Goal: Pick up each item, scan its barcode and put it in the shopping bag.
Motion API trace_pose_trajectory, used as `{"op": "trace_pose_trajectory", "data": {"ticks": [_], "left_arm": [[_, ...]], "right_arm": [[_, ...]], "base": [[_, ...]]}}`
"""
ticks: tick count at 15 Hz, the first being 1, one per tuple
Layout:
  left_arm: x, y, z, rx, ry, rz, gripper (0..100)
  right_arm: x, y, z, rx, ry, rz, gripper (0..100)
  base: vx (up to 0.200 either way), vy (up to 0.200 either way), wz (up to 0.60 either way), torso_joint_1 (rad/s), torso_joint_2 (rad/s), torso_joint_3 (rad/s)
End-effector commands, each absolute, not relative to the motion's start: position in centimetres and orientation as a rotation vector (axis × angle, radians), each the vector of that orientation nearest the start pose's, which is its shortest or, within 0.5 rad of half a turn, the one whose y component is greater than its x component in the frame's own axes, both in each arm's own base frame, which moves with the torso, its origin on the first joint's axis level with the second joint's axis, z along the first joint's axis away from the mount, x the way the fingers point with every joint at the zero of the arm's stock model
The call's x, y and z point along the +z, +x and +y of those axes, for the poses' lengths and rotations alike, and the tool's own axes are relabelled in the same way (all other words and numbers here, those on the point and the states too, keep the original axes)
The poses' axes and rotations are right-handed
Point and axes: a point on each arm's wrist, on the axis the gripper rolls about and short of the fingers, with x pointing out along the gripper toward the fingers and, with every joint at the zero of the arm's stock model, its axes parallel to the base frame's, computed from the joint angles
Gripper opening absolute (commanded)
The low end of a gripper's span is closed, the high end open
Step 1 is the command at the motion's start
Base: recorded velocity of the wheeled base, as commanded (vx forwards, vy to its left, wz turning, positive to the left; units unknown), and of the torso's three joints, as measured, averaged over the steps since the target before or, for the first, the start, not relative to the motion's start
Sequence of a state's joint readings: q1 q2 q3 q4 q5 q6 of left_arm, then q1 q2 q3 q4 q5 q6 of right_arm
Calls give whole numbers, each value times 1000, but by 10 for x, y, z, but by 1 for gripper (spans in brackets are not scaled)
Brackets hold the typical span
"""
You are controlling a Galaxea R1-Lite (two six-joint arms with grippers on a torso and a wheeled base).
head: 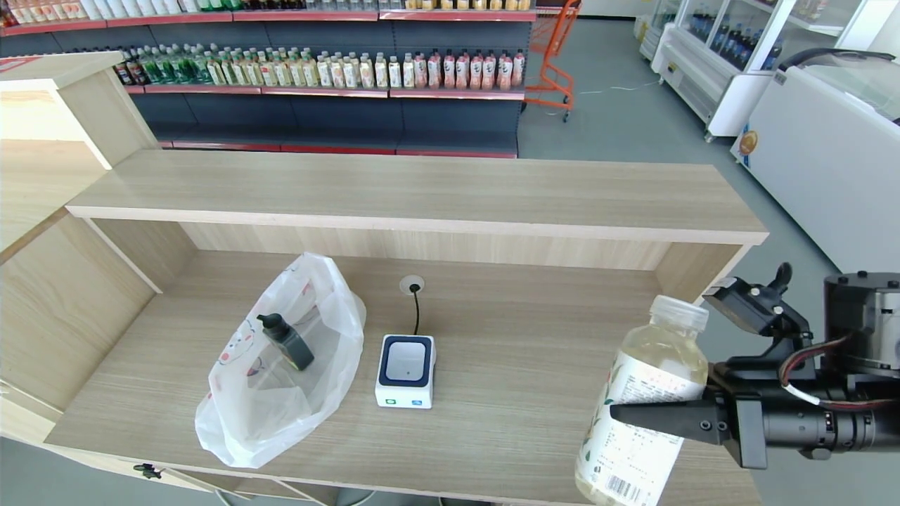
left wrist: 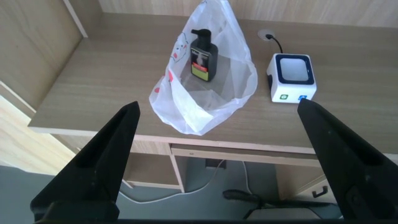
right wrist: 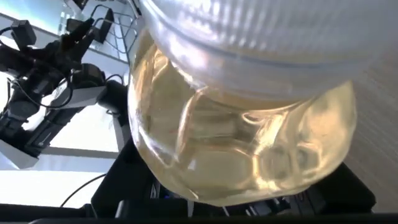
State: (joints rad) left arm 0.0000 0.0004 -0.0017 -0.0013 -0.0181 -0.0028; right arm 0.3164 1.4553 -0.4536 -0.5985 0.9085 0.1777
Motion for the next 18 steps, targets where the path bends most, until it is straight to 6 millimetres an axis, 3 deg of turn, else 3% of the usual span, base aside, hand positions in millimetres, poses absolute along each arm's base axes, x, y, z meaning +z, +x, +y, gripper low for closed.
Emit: {"op": "trace_pose_trajectory", "data": {"ticks": [1, 6, 11, 18], "left_arm": [[76, -23, 0, -18, -3, -3, 100], [76, -23, 0, -18, -3, -3, 100], [76, -23, 0, -18, -3, -3, 100], [76, -23, 0, -18, -3, -3, 100]], "right_arm": [[160, 178, 90, 1232, 258, 500, 0], [157, 177, 109, 1225, 234, 532, 0], [167, 175, 130, 1210, 289, 564, 0], [161, 181, 132, 1167, 268, 571, 0]], "base": [[0, 0, 0, 0, 0, 0], [0, 0, 0, 0, 0, 0], [0, 0, 0, 0, 0, 0], [0, 0, 0, 0, 0, 0]]}}
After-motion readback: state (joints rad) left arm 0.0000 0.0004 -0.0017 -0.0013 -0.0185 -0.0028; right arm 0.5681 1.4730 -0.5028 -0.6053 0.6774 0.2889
